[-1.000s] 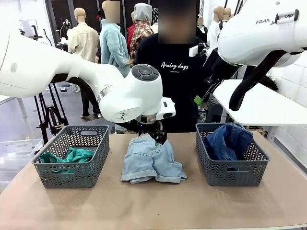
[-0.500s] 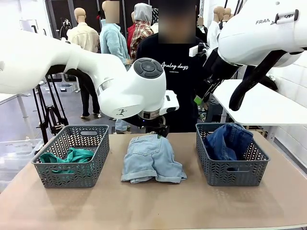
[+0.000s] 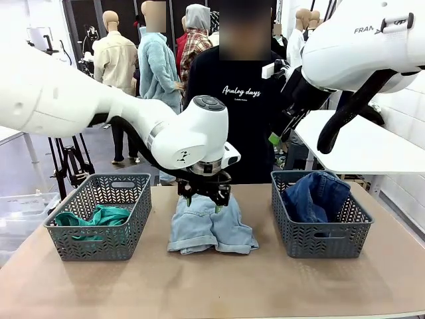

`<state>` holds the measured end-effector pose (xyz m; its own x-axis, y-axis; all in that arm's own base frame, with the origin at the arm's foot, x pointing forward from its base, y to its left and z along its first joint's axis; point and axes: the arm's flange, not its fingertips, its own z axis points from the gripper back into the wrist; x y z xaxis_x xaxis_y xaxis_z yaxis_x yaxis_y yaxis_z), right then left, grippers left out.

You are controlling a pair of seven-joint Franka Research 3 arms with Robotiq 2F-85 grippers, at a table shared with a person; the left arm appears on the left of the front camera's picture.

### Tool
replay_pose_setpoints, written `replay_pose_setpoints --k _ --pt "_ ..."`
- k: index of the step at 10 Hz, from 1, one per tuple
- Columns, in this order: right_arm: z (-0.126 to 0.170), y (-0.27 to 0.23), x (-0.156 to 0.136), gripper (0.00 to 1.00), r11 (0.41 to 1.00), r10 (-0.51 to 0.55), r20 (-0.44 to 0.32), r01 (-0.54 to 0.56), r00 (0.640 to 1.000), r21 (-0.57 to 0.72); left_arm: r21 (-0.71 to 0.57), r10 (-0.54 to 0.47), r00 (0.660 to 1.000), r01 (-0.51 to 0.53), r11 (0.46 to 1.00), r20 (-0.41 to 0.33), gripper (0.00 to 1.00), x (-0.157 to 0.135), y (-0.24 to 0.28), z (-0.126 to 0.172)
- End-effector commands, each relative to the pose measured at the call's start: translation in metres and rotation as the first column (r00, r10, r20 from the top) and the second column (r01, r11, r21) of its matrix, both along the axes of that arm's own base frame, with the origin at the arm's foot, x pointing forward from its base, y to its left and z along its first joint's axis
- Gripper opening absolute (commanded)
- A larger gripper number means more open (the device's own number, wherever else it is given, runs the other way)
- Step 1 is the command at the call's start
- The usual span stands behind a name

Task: Sort the tops and bottoms.
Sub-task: Lift clothes from the center of the table with your left hand.

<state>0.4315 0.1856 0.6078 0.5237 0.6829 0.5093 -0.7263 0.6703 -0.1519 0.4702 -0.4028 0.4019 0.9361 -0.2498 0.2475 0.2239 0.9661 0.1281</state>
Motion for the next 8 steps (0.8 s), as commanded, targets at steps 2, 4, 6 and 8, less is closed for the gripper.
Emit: replay_pose_setpoints --k 2,4,6,8 --pt "0.0 0.0 -0.001 1.0 1.0 -0.005 -0.001 0.005 1.0 -0.005 -0.145 0.031 0.995 -0.044 0.989 -0.093 0.91 0.016 0.003 0.006" --pt "0.0 0.0 -0.001 1.0 1.0 -0.005 -0.001 0.005 1.0 -0.005 -0.133 0.092 0.992 -0.103 0.986 -0.087 0.91 0.03 0.014 -0.008" --pt "0.0 0.0 -0.001 1.0 1.0 -0.005 -0.001 0.005 1.0 -0.005 -0.126 0.13 0.989 -0.137 0.982 -0.068 0.91 0.04 0.019 -0.024" --pt "0.0 0.0 -0.001 1.0 1.0 -0.005 -0.001 0.005 1.0 -0.005 -0.147 0.162 0.986 -0.166 0.975 -0.042 0.91 0.049 0.022 -0.032"
